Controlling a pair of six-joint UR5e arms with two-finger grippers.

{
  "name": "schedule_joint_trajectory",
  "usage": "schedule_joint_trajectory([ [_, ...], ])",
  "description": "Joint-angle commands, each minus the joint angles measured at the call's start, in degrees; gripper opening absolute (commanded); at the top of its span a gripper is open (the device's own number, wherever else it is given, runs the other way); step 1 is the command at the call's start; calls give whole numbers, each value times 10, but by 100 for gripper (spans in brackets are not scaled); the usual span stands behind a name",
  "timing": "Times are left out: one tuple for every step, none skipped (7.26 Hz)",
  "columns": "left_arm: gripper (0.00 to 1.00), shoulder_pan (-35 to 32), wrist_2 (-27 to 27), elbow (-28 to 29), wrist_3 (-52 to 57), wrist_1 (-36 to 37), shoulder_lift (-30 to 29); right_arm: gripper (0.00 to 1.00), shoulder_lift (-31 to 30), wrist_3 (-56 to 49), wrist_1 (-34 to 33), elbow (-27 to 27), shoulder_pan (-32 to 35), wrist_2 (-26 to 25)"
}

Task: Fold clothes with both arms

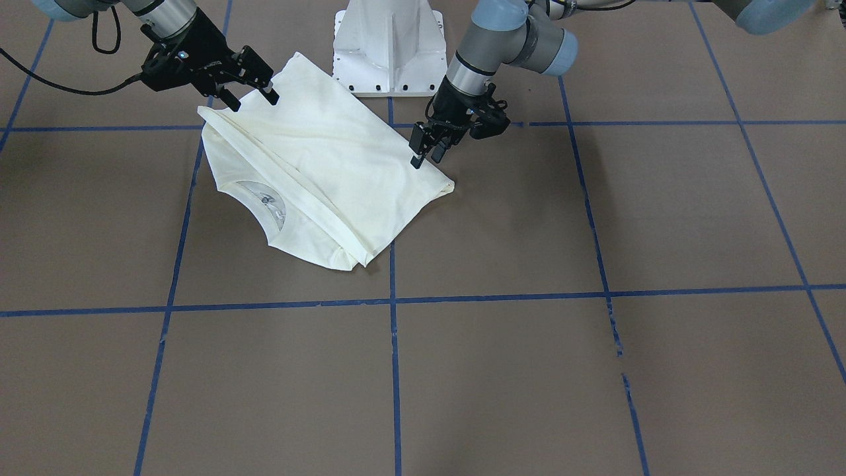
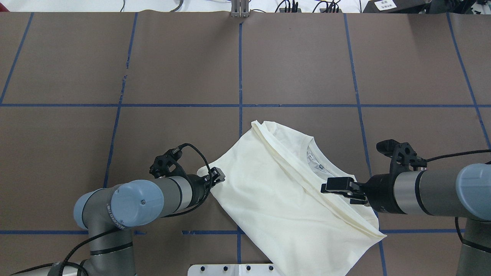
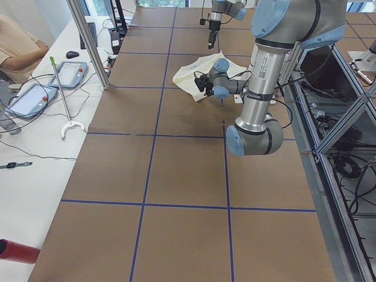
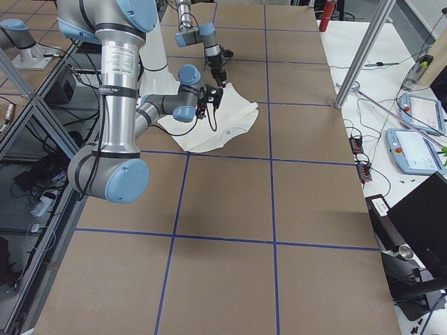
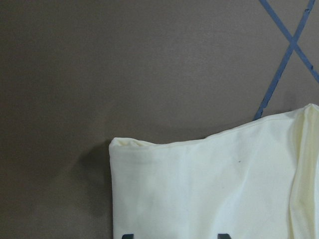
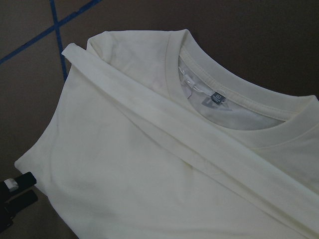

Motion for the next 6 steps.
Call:
schedule_joint_trajectory([
  [64,-4,2,21,5,6,-1,100,3,0,-1,-7,4,-4],
  [63,-10,2,24,5,6,-2,100,2,0,-2,-7,11,-4],
  [53,-18,2,24,5,6,-2,100,2,0,-3,-7,13,-4],
  [20,-27,3,24,5,6,-3,100,2,0,-3,-7,13,-4],
  [0,-28,24,28,7,6,-2,100,3,0,-3,-7,13,-4],
  [0,-31,27,31,35,7,-3,100,5,0,-3,-9,13,-5],
])
